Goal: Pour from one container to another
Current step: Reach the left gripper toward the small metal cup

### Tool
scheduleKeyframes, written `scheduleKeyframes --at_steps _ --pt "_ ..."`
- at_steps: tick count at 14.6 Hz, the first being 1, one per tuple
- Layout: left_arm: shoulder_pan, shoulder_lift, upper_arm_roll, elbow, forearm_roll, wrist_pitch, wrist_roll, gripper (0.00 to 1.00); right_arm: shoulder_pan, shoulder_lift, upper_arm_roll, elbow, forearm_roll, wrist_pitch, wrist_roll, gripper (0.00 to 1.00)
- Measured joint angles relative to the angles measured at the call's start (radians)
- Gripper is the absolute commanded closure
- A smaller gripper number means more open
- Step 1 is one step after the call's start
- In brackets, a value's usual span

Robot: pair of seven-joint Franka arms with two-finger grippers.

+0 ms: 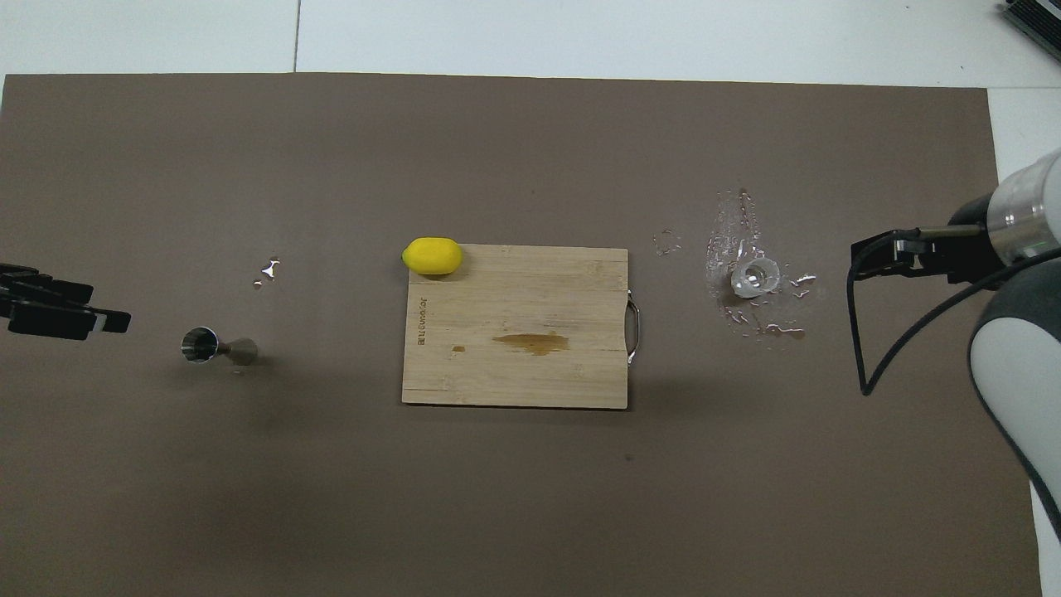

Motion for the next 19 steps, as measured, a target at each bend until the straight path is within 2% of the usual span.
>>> scheduleKeyframes --at_steps 6,11,14,19 --pt "0.129 0.039 0.000 -0.102 -0.214 -0.008 0.451 0.00 0.000 0.000 0.000 0.000 0.000 0.000 0.000 0.00" --pt "0.242 0.175 -0.001 -0.123 -0.393 -0.122 0.819 0.00 0.000 0.000 0.000 0.000 0.000 0.000 0.000 0.00" --pt "0.274 0.227 -0.001 -0.156 -0.466 -0.160 1.016 0.00 0.000 0.000 0.000 0.000 0.000 0.000 0.000 0.00" --pt "0.282 0.242 -0.003 -0.284 -0.581 -0.215 1.345 0.00 0.000 0.000 0.000 0.000 0.000 0.000 0.000 0.00"
